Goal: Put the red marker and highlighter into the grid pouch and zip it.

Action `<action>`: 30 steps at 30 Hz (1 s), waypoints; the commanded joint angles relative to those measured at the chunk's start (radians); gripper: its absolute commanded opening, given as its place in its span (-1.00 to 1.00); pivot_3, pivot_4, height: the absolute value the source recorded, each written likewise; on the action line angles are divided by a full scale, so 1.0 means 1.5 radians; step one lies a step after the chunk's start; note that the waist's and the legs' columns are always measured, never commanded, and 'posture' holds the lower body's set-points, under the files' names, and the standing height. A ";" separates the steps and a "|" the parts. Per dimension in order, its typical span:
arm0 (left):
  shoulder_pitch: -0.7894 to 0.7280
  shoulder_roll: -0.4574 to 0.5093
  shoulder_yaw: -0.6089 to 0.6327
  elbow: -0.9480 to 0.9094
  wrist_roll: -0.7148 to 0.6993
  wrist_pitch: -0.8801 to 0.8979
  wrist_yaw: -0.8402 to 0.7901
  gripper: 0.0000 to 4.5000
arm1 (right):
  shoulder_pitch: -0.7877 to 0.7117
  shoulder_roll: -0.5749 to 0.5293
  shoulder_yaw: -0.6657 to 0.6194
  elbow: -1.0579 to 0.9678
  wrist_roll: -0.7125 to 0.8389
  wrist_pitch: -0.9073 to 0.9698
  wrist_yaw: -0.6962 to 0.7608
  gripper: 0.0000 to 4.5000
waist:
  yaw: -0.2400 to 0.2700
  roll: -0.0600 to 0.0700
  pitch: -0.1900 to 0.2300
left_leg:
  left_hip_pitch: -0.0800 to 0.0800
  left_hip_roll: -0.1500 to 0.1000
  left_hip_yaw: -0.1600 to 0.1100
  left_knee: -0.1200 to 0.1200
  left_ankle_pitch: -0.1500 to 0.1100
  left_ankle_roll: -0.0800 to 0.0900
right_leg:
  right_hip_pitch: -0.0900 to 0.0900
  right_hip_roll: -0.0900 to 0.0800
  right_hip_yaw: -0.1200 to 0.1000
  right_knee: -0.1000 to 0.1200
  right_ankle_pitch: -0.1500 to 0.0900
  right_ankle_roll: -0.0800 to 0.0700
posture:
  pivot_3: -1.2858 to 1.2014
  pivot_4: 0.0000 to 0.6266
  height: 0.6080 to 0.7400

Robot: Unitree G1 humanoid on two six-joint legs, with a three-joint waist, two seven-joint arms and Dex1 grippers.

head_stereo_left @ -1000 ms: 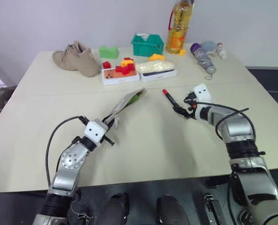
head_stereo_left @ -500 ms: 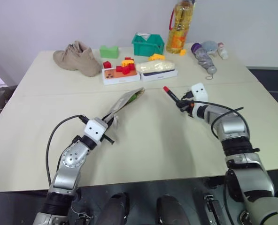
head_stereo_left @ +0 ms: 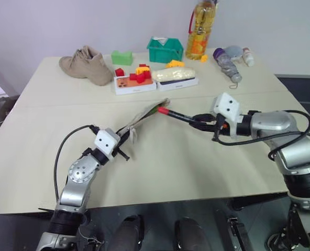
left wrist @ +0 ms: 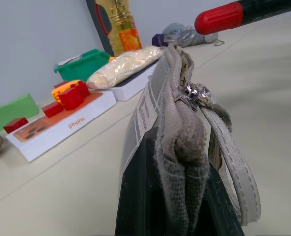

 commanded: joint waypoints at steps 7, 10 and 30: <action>-0.013 -0.004 -0.010 -0.028 -0.006 -0.008 -0.016 -1.00 | -0.021 -0.002 0.039 -0.034 -0.016 -0.002 0.002 -0.83 | 0.000 0.000 0.000 | 0.000 0.000 0.000 0.000 0.000 0.000 | 0.000 0.000 0.000 0.000 0.000 0.000 | 0.03 -0.52 0.99; -0.007 -0.005 -0.013 -0.036 -0.005 -0.010 -0.018 -1.00 | -0.026 0.000 0.043 -0.025 -0.022 -0.005 -0.001 -0.83 | 0.000 0.000 0.000 | 0.000 0.000 0.000 0.000 0.000 0.000 | 0.000 0.000 0.000 0.000 0.000 0.000 | 0.03 -0.52 0.99; 0.017 0.002 -0.014 -0.051 0.003 -0.015 -0.024 -1.00 | -0.032 -0.032 0.016 0.061 -0.053 -0.054 0.002 -0.83 | -0.001 0.000 0.000 | 0.000 0.000 0.000 0.000 0.000 0.000 | 0.000 0.000 0.000 0.000 0.000 0.000 | 0.03 -0.52 0.99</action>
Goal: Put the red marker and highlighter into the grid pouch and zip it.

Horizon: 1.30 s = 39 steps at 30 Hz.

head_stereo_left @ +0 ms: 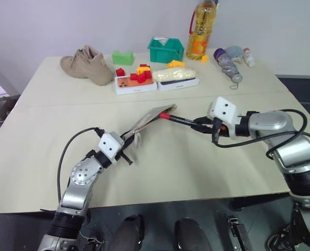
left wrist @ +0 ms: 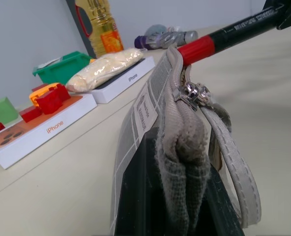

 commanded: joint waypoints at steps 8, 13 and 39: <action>0.000 0.014 -0.009 -0.036 0.008 -0.016 -0.017 -1.00 | -0.023 -0.006 0.023 -0.052 -0.015 -0.031 0.034 -0.83 | 0.000 0.000 0.000 | 0.000 0.000 0.000 0.000 0.000 0.000 | 0.000 0.000 0.000 0.000 0.000 0.000 | 0.03 -0.52 0.99; -0.004 0.024 -0.022 -0.037 0.014 -0.021 -0.036 -1.00 | -0.041 -0.008 0.067 -0.070 -0.051 -0.062 0.055 -0.83 | 0.000 0.000 0.000 | 0.000 0.000 0.000 0.000 0.000 0.000 | 0.000 0.000 0.000 0.000 0.000 0.000 | 0.03 -0.52 0.99; 0.004 0.049 -0.070 -0.069 0.029 -0.024 -0.075 -1.00 | -0.105 0.073 0.115 -0.024 -0.146 -0.113 0.076 0.24 | -0.001 0.000 0.000 | 0.000 0.000 0.000 0.000 0.000 0.000 | 0.000 0.000 0.000 0.000 0.000 0.000 | 0.03 -0.52 0.99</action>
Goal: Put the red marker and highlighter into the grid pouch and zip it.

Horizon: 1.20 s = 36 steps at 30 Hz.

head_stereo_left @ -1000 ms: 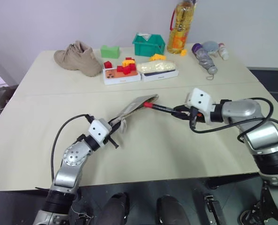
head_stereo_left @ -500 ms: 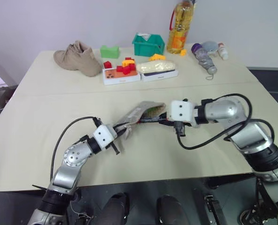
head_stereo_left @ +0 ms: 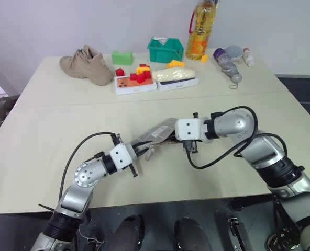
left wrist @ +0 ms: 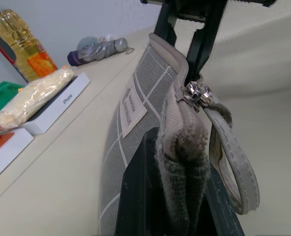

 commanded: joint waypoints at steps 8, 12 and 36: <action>-0.080 -0.080 0.048 0.029 -0.051 0.060 0.083 -1.00 | 0.056 -0.030 -0.263 -0.117 0.242 0.197 0.010 0.46 | 0.014 0.000 0.000 | 0.000 0.000 0.000 0.001 0.000 0.000 | 0.001 0.000 0.000 0.000 0.000 0.000 | 0.03 -0.52 0.99; -0.140 -0.139 0.060 0.066 -0.085 0.097 0.103 -1.00 | 0.096 -0.005 -0.295 -0.161 0.309 0.270 -0.030 0.46 | 0.016 0.000 0.000 | -0.001 0.000 -0.001 0.003 -0.001 0.001 | 0.002 0.000 -0.001 0.000 0.000 0.000 | 0.03 -0.52 0.99; -0.185 -0.220 0.057 0.109 -0.108 0.131 0.117 -1.00 | 0.077 0.208 -0.204 -0.085 0.280 0.273 -0.298 -1.00 | 0.013 0.000 0.000 | 0.000 -0.001 0.000 0.003 -0.001 0.001 | 0.001 0.000 -0.001 0.000 0.000 0.000 | 0.03 -0.52 0.99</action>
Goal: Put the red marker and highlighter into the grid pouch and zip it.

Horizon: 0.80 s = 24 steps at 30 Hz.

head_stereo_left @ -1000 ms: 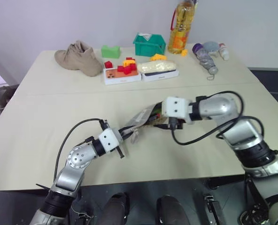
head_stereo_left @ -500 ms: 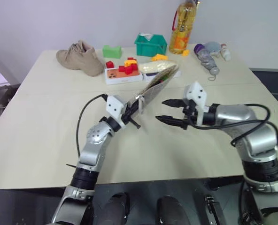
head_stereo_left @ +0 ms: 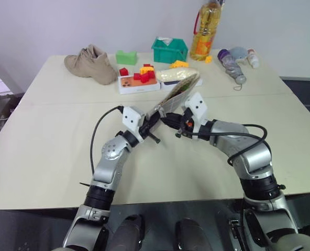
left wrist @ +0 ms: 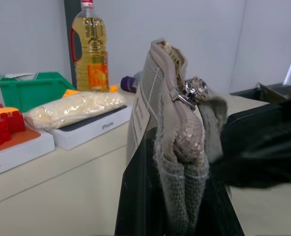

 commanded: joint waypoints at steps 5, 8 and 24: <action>0.021 0.031 0.001 -0.043 0.020 -0.027 -0.002 -1.00 | -0.044 -0.047 -0.038 0.017 -0.006 -0.034 0.006 -1.00 | 0.000 0.000 0.000 | 0.000 0.000 0.000 0.000 0.000 0.000 | 0.000 0.000 0.000 0.000 0.000 0.000 | 0.03 -0.52 0.99; 0.034 0.060 -0.006 -0.046 0.041 -0.045 -0.017 -1.00 | -0.066 -0.093 -0.065 0.053 -0.018 -0.053 0.005 -1.00 | 0.001 0.000 0.000 | 0.000 0.000 0.000 0.000 0.000 0.000 | 0.000 0.000 0.000 0.000 0.000 0.000 | 0.03 -0.52 0.99; 0.110 0.184 -0.010 -0.080 0.050 -0.081 -0.104 -1.00 | -0.037 -0.249 -0.076 0.155 -0.069 -0.118 0.061 -0.76 | -0.003 0.000 0.000 | 0.000 0.001 0.001 -0.001 0.000 0.000 | 0.000 0.000 0.001 0.000 0.000 0.000 | 0.03 -0.52 0.99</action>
